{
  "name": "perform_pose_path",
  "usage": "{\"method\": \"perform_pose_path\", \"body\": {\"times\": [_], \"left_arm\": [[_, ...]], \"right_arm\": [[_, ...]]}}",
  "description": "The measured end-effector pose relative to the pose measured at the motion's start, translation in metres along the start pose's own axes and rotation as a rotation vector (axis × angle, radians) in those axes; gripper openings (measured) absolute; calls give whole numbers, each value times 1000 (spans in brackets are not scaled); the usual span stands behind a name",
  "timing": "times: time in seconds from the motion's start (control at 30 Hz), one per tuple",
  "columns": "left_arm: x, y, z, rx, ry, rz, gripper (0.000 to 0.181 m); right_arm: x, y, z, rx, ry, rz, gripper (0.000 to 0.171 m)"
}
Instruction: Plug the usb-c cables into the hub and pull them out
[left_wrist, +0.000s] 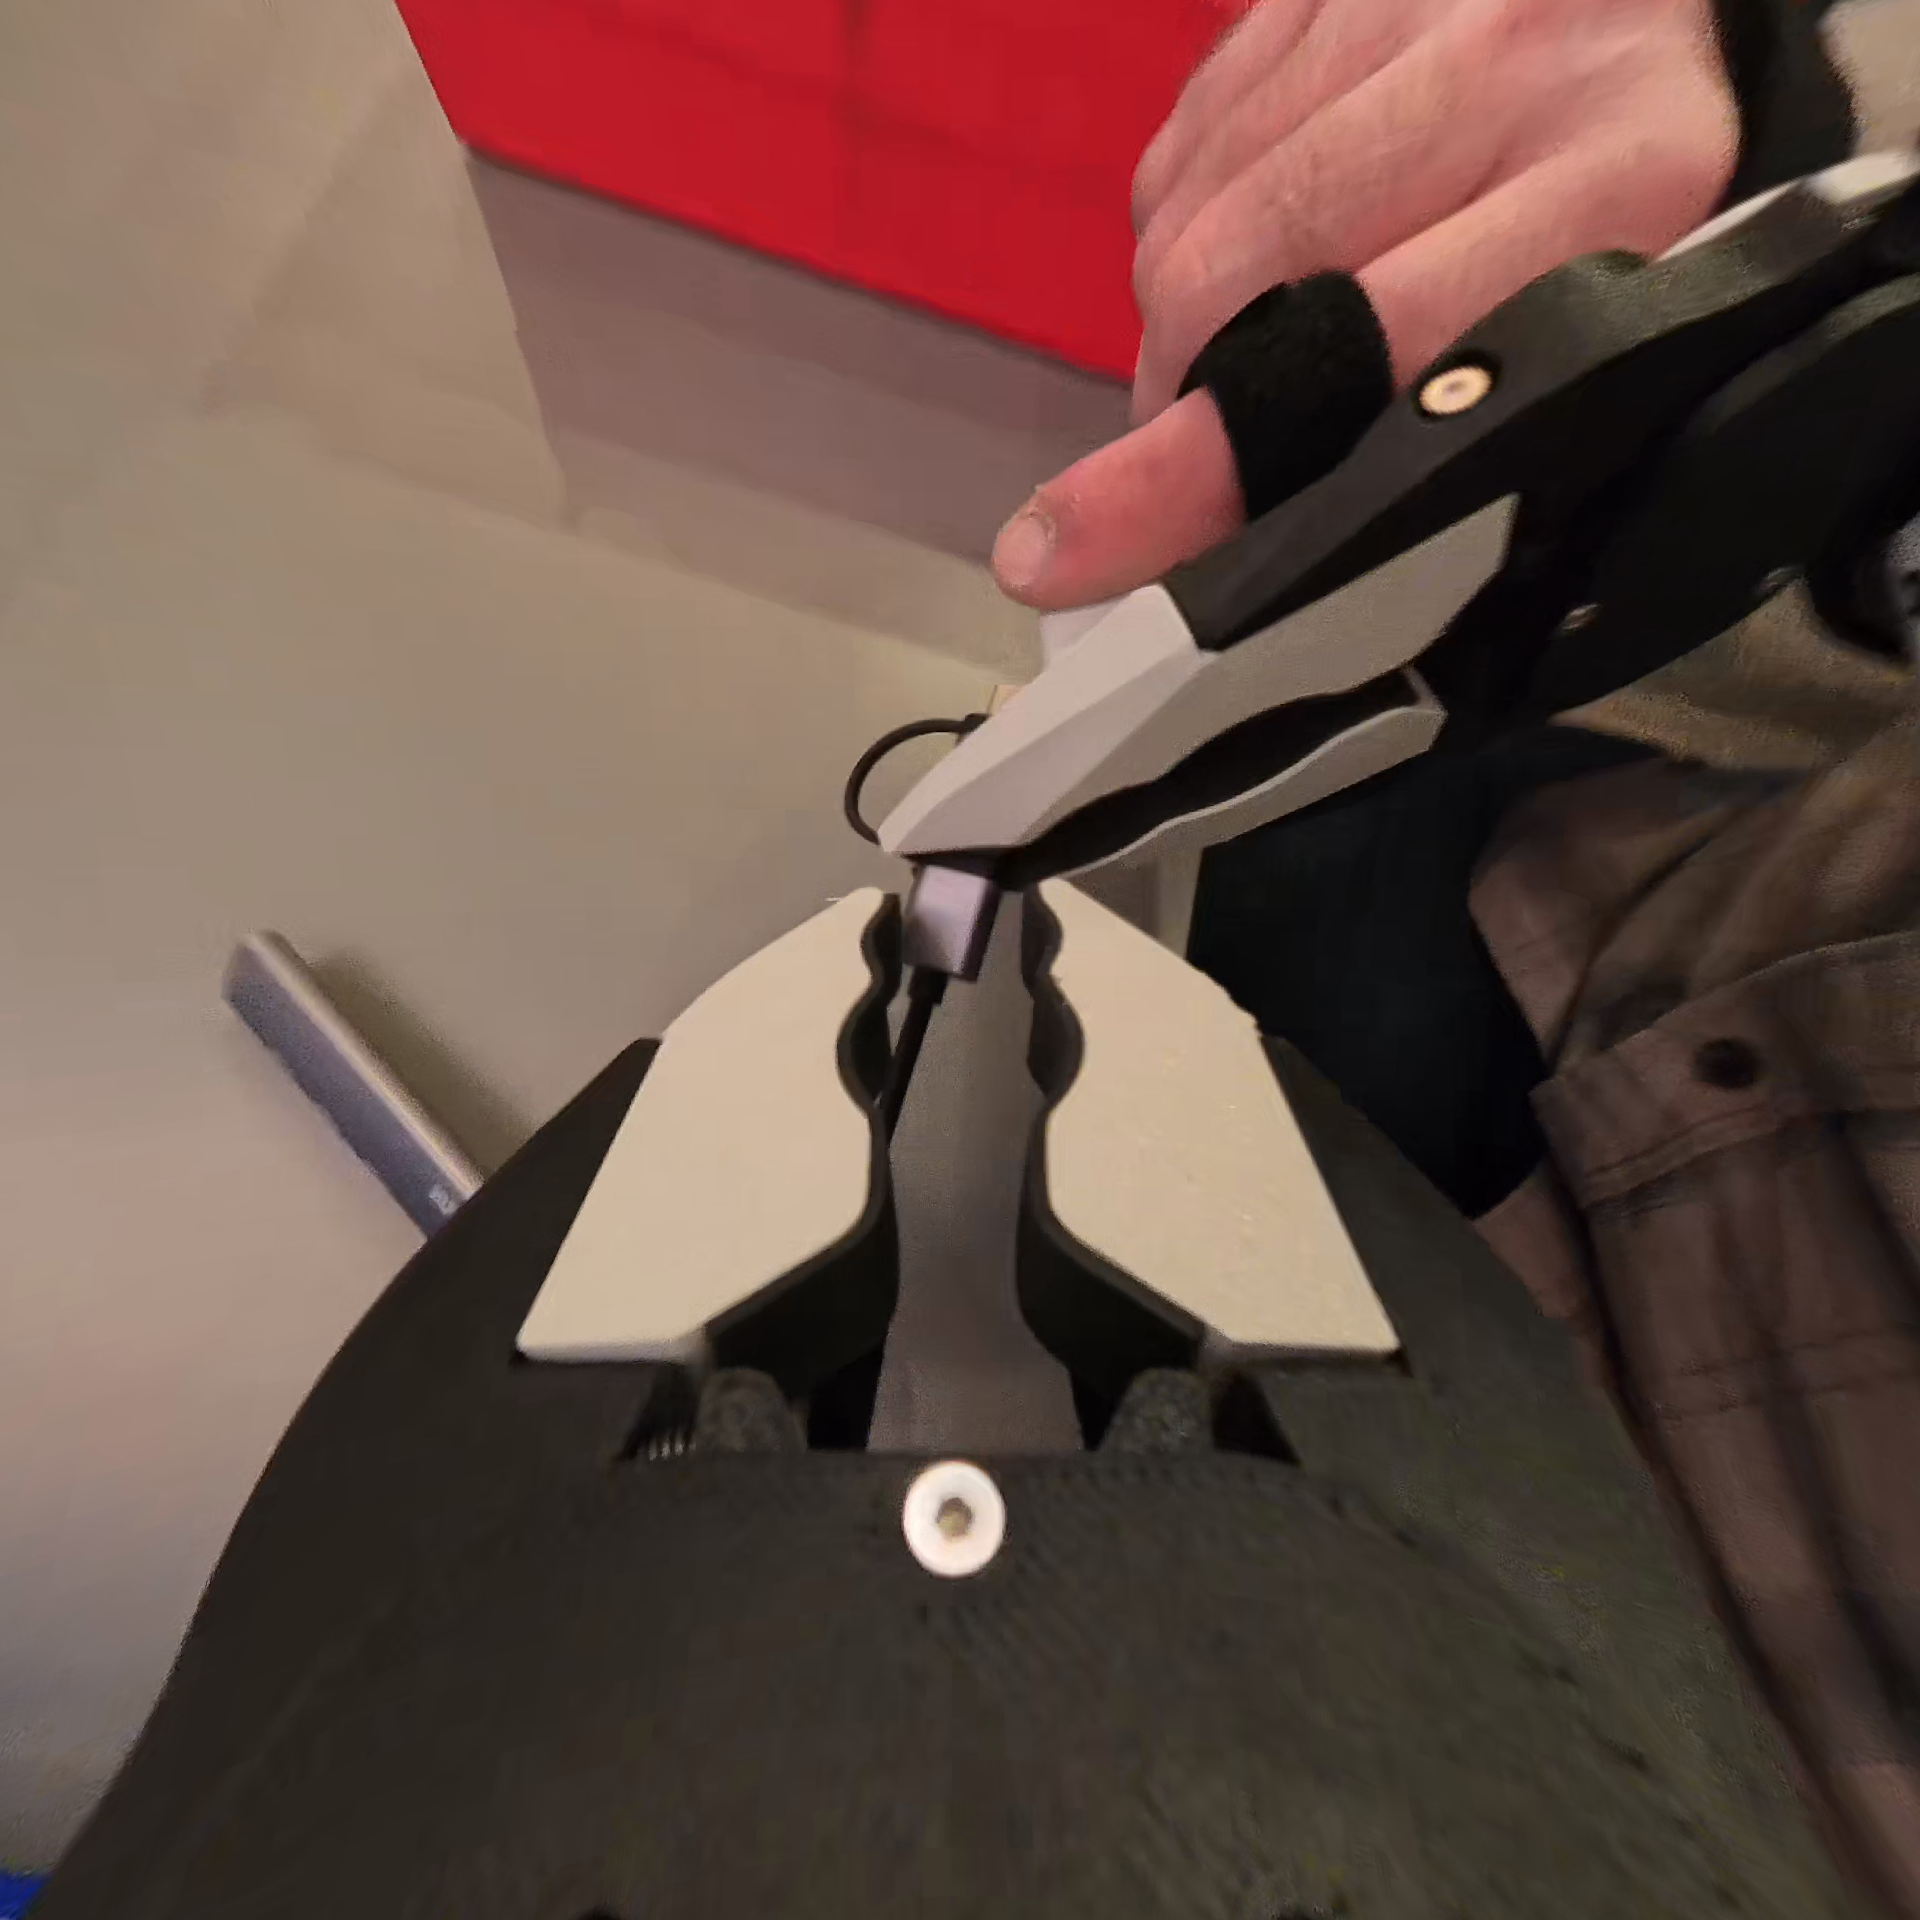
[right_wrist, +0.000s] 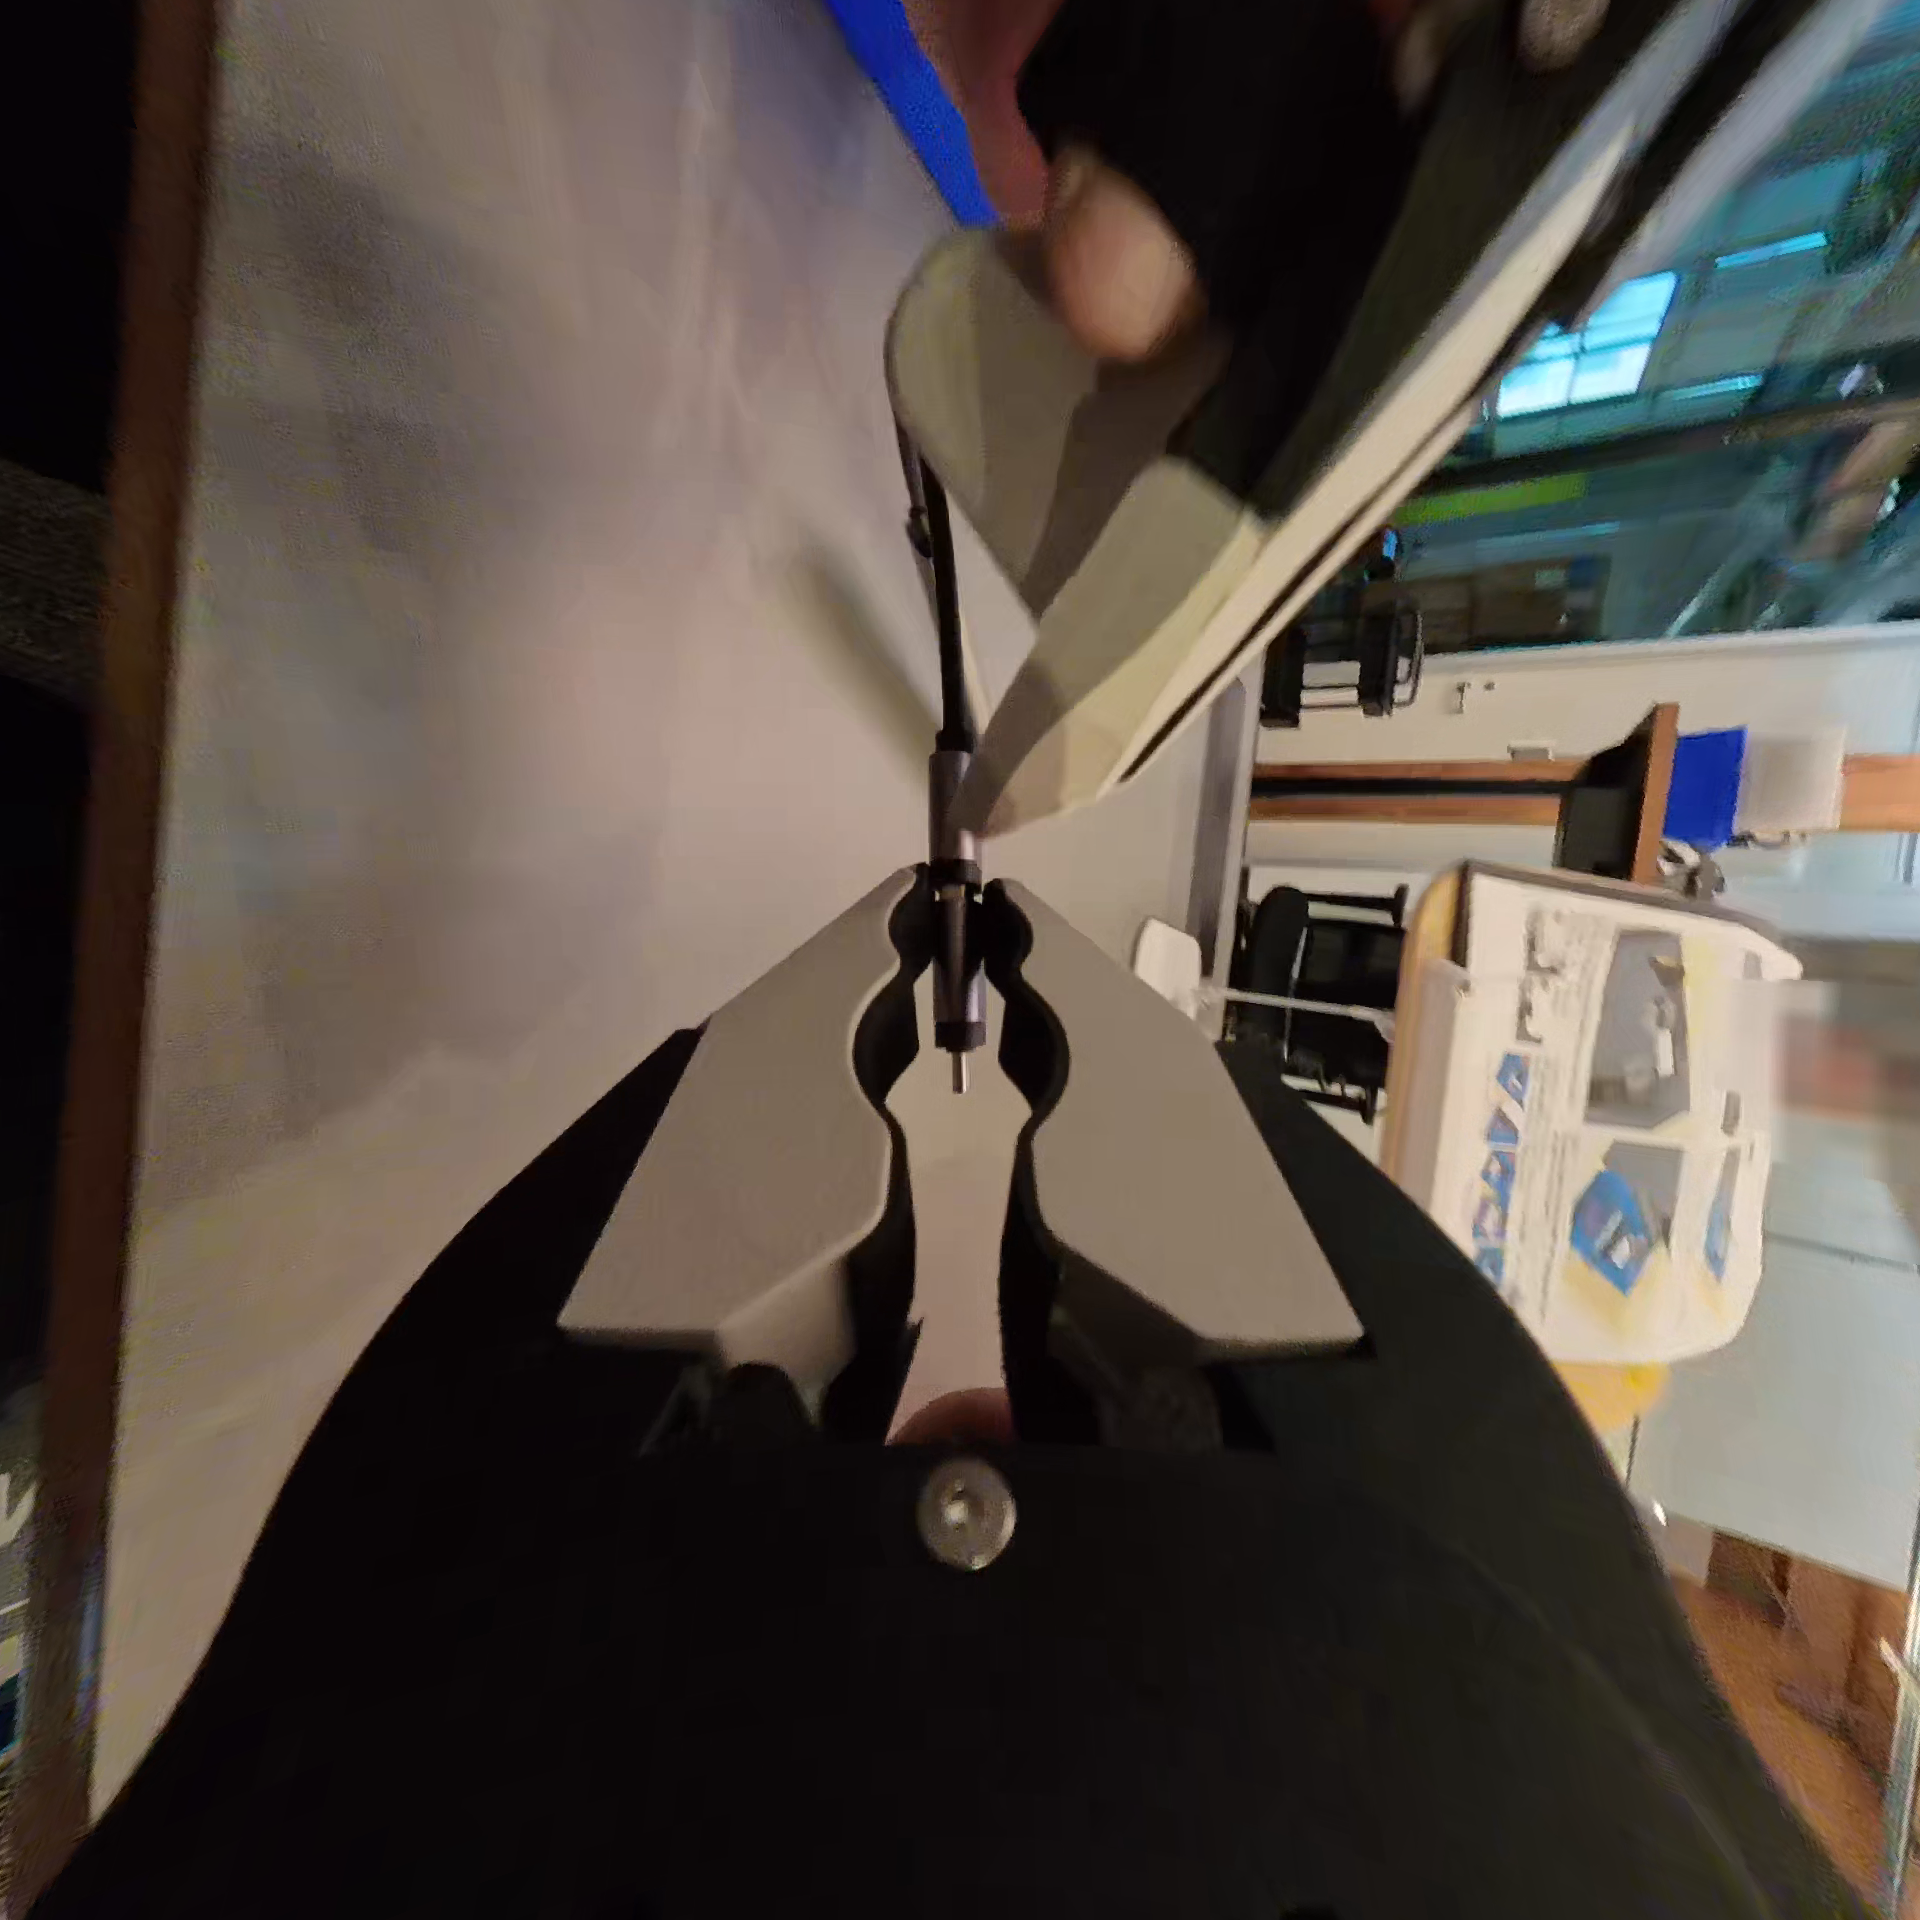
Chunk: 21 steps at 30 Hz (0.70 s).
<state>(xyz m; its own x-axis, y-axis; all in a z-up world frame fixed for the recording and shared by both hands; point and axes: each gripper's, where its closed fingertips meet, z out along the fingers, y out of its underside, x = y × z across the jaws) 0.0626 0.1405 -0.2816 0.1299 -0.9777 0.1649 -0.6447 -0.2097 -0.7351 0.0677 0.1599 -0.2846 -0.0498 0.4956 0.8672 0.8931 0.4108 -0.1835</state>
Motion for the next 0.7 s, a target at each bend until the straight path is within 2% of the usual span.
{"method": "perform_pose_path", "body": {"times": [0.13,0.27,0.37,0.53,0.7], "left_arm": [[-4,-52,-46,238,-33,6,26],[-14,-79,-89,344,-159,85,26],[-23,-80,-103,354,-226,118,25],[-34,-70,-102,315,-262,105,25],[-40,-59,-92,242,-298,139,25]], "right_arm": [[52,26,-27,-26,68,143,5],[116,76,-66,-74,167,298,5],[158,115,-105,-125,249,347,5],[205,178,-168,-213,343,412,5],[199,237,-195,-360,227,406,5]]}}
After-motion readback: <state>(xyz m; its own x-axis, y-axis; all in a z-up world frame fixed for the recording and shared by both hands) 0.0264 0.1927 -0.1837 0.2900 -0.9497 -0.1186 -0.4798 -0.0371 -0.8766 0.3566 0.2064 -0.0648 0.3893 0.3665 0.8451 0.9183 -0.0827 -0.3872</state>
